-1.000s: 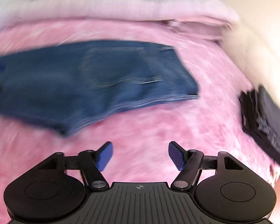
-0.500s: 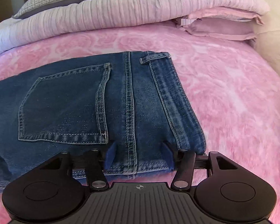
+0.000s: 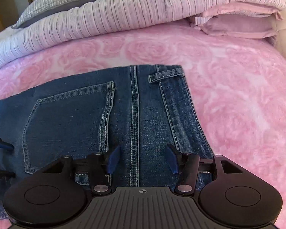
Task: Fold clothes
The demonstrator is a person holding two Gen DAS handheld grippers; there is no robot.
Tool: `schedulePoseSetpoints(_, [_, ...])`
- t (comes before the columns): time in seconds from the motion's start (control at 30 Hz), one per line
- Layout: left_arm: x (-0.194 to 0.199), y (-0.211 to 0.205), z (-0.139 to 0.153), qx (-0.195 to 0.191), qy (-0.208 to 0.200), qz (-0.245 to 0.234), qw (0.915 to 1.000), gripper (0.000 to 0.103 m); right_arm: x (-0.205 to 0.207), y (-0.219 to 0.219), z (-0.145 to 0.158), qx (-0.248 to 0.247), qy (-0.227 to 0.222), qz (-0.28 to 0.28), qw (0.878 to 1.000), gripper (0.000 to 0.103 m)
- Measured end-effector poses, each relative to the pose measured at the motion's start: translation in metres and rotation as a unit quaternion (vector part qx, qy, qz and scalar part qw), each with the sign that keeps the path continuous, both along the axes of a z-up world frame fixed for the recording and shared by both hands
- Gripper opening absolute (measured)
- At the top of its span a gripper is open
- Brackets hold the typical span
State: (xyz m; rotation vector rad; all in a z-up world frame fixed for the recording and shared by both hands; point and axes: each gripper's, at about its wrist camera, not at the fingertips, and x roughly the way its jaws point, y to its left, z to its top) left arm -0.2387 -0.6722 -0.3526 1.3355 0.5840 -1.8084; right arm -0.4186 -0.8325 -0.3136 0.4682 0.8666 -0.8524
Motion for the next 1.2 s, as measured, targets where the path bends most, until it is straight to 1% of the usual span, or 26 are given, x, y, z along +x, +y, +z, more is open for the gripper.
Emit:
schedulePoseSetpoints(0.07, [0.016, 0.015, 0.006, 0.002, -0.011, 0.019, 0.9997, 0.041, -0.003, 0.017, 0.012, 0.000, -0.001, -0.003, 1.000, 0.053])
schedulePoseSetpoints(0.17, [0.047, 0.043, 0.008, 0.010, -0.034, 0.061, 0.9975, 0.041, -0.006, 0.044, 0.018, 0.034, -0.005, -0.010, 0.999, 0.054])
schedulePoseSetpoints(0.23, [0.074, 0.067, 0.011, 0.018, -0.038, 0.117, 0.9922, 0.041, -0.005, 0.064, 0.022, 0.048, -0.003, -0.019, 0.999, 0.054])
schedulePoseSetpoints(0.3, [0.101, 0.093, 0.018, 0.021, -0.035, 0.179, 0.9830, 0.041, -0.004, 0.083, 0.028, 0.057, -0.002, -0.026, 0.998, 0.054])
schedulePoseSetpoints(0.37, [0.123, 0.124, 0.031, 0.014, -0.033, 0.223, 0.9741, 0.042, 0.001, 0.103, 0.039, 0.057, 0.002, -0.026, 0.998, 0.054])
schedulePoseSetpoints(0.43, [0.149, 0.160, 0.048, 0.003, -0.023, 0.263, 0.9645, 0.044, 0.010, 0.123, 0.052, 0.050, 0.016, -0.031, 0.998, 0.055])
schedulePoseSetpoints(0.47, [0.161, 0.173, 0.057, -0.004, -0.017, 0.281, 0.9596, 0.048, 0.015, 0.133, 0.060, 0.048, 0.021, -0.037, 0.998, 0.055])
schedulePoseSetpoints(0.53, [0.183, 0.201, 0.072, -0.018, -0.007, 0.317, 0.9482, 0.055, 0.022, 0.154, 0.078, 0.049, 0.016, -0.054, 0.997, 0.056])
schedulePoseSetpoints(0.57, [0.197, 0.217, 0.081, -0.024, 0.004, 0.338, 0.9408, 0.057, 0.026, 0.167, 0.089, 0.048, 0.012, -0.066, 0.997, 0.057])
schedulePoseSetpoints(0.6, [0.210, 0.229, 0.088, -0.027, 0.015, 0.351, 0.9358, 0.057, 0.030, 0.180, 0.099, 0.047, 0.010, -0.078, 0.996, 0.058])
schedulePoseSetpoints(0.67, [0.233, 0.255, 0.104, -0.035, 0.033, 0.367, 0.9291, 0.063, 0.042, 0.205, 0.117, 0.046, 0.008, -0.100, 0.994, 0.061])
schedulePoseSetpoints(0.73, [0.248, 0.275, 0.119, -0.044, 0.045, 0.370, 0.9267, 0.067, 0.055, 0.234, 0.137, 0.045, 0.009, -0.117, 0.992, 0.065])
schedulePoseSetpoints(0.8, [0.263, 0.293, 0.136, -0.053, 0.061, 0.374, 0.9237, 0.071, 0.068, 0.265, 0.157, 0.038, 0.013, -0.133, 0.990, 0.073])
schedulePoseSetpoints(0.83, [0.270, 0.301, 0.143, -0.058, 0.070, 0.376, 0.9222, 0.077, 0.075, 0.280, 0.168, 0.034, 0.013, -0.141, 0.989, 0.075])
schedulePoseSetpoints(0.87, [0.277, 0.308, 0.151, -0.061, 0.071, 0.376, 0.9217, 0.080, 0.081, 0.295, 0.178, 0.029, 0.013, -0.150, 0.988, 0.077])
schedulePoseSetpoints(0.97, [0.291, 0.330, 0.173, -0.071, 0.072, 0.372, 0.9225, 0.083, 0.097, 0.336, 0.202, 0.023, 0.014, -0.168, 0.985, 0.080])
schedulePoseSetpoints(1.1, [0.296, 0.352, 0.188, -0.073, 0.079, 0.376, 0.9205, 0.084, 0.116, 0.378, 0.220, 0.031, 0.033, -0.172, 0.984, 0.080])
schedulePoseSetpoints(1.2, [0.299, 0.370, 0.199, -0.075, 0.084, 0.378, 0.9190, 0.084, 0.122, 0.401, 0.231, 0.033, 0.043, -0.179, 0.982, 0.080])
